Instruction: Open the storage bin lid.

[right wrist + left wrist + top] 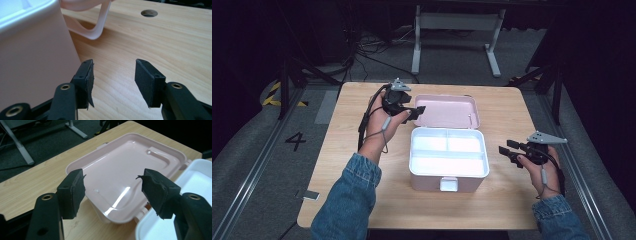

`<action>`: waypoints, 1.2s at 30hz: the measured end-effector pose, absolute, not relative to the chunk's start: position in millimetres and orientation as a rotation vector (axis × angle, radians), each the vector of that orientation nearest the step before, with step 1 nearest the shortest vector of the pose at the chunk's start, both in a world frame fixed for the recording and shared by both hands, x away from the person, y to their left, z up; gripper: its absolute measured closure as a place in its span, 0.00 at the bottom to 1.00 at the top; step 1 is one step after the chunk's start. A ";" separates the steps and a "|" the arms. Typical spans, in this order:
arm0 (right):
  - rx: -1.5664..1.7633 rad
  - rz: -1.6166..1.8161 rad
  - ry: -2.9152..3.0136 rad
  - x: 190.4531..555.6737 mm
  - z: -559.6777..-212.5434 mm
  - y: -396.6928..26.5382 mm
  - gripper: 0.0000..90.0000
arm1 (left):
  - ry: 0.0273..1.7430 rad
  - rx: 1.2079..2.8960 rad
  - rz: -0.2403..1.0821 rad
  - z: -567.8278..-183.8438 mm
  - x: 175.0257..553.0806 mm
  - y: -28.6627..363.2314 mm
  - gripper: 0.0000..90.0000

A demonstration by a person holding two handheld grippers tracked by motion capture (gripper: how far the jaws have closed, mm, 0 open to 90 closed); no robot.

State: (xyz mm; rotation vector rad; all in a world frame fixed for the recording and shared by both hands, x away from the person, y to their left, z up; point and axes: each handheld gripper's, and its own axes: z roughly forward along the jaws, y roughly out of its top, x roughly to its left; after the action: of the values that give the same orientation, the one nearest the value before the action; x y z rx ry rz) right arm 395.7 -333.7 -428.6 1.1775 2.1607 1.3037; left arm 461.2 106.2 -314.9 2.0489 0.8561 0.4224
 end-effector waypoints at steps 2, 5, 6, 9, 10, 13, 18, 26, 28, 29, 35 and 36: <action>1.169 1.306 2.168 398.5 -425.4 -332.1 0.54 | 0.825 2.067 0.428 -309.2 449.6 107.8 0.39; 1.141 1.292 2.182 400.7 -418.4 -329.2 0.53 | 0.785 2.085 0.420 -302.9 431.2 112.5 0.39; 1.133 1.288 2.185 400.9 -416.0 -328.2 0.53 | 0.780 2.081 0.420 -301.8 424.5 115.4 0.38; 1.102 1.276 2.198 400.9 -411.4 -325.6 0.53 | 0.773 2.087 0.424 -299.7 410.6 125.6 0.38; 1.097 1.270 2.204 399.8 -410.6 -325.1 0.53 | 0.776 2.086 0.423 -299.6 407.5 128.4 0.38; 1.088 1.262 2.218 397.4 -409.0 -325.0 0.53 | 0.788 2.086 0.438 -301.2 397.4 139.9 0.38; 1.096 1.287 2.233 394.7 -404.2 -327.2 0.52 | 0.817 2.112 0.444 -306.0 384.4 158.3 0.37; 1.088 1.279 2.249 392.3 -402.0 -329.5 0.52 | 0.866 2.130 0.456 -320.7 366.4 186.0 0.40; 1.089 1.273 2.251 391.9 -401.8 -330.8 0.52 | 0.880 2.132 0.456 -325.1 364.8 190.4 0.40; 1.090 1.273 2.253 391.6 -401.4 -331.5 0.52 | 0.886 2.144 0.450 -326.5 364.1 192.4 0.39; 1.098 1.268 2.248 388.8 -399.8 -336.7 0.52 | 0.914 2.134 0.415 -338.9 364.3 206.5 0.38; 1.099 1.267 2.247 388.6 -399.9 -337.3 0.52 | 0.922 2.132 0.393 -342.2 364.8 208.8 0.38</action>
State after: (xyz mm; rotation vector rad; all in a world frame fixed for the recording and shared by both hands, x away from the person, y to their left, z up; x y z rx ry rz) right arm 388.6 -337.3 -399.9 1.0992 2.2472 1.2675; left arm 364.8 208.8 -342.2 2.1321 0.9218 0.3928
